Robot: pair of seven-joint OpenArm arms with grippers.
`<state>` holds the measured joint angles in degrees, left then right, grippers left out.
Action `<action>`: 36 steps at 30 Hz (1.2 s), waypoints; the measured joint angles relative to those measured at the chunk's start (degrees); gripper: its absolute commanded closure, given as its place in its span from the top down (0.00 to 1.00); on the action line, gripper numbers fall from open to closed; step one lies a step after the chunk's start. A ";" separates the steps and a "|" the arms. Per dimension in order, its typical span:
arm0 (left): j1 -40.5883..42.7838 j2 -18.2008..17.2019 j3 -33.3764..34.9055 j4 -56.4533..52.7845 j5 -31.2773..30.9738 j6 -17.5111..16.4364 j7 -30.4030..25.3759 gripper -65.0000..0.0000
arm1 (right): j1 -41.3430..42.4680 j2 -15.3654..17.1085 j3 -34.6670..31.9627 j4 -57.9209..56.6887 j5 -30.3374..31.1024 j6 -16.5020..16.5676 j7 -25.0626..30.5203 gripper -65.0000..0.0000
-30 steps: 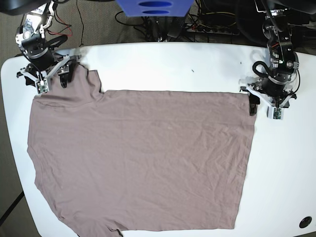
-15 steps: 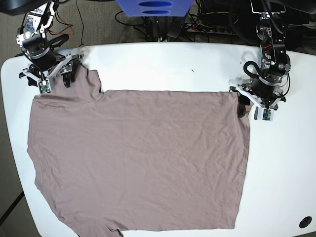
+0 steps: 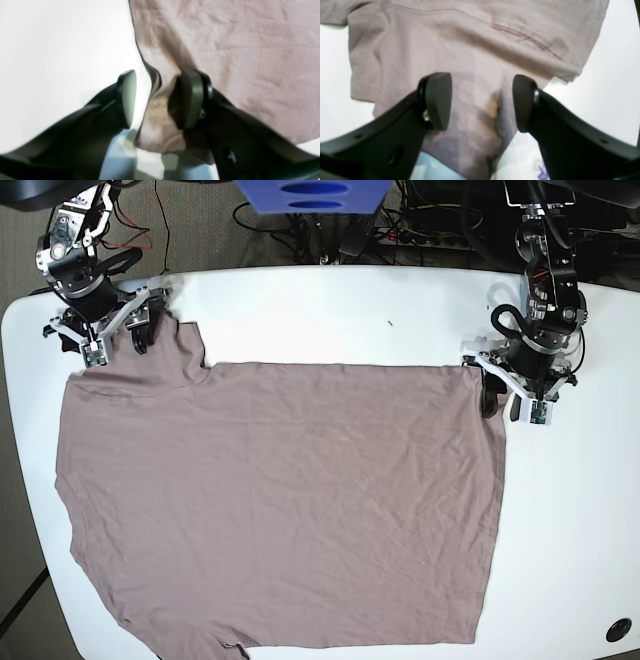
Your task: Fold the T-shirt properly
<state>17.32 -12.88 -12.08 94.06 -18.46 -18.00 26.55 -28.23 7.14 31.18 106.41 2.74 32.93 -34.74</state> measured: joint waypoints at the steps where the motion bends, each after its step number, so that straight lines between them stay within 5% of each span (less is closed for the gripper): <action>1: 0.00 0.07 0.00 -0.02 0.15 0.02 -0.24 0.34 | 0.09 0.00 0.00 -0.11 -0.02 -0.02 -0.02 0.57; 7: 0.00 0.42 -0.11 -0.63 0.24 0.04 -1.07 0.10 | 1.38 0.00 0.07 -2.21 0.17 0.13 -0.48 0.57; 11: 0.04 0.55 -0.09 -1.46 -0.15 0.44 -2.49 0.06 | 3.15 0.09 0.07 -4.74 1.01 0.11 -0.48 0.57; 25: 0.72 0.31 -0.09 -1.31 -0.31 0.44 -3.45 0.00 | 3.65 0.17 -0.17 -4.72 0.98 0.11 -1.75 0.57; 36: 1.79 0.33 -0.92 -0.55 -0.90 0.20 -3.17 0.00 | 4.76 -1.18 6.38 -3.30 0.26 5.40 -4.66 0.57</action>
<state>19.11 -12.56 -12.99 93.51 -19.35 -17.80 23.38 -23.46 5.96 37.56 103.11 3.01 38.33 -39.40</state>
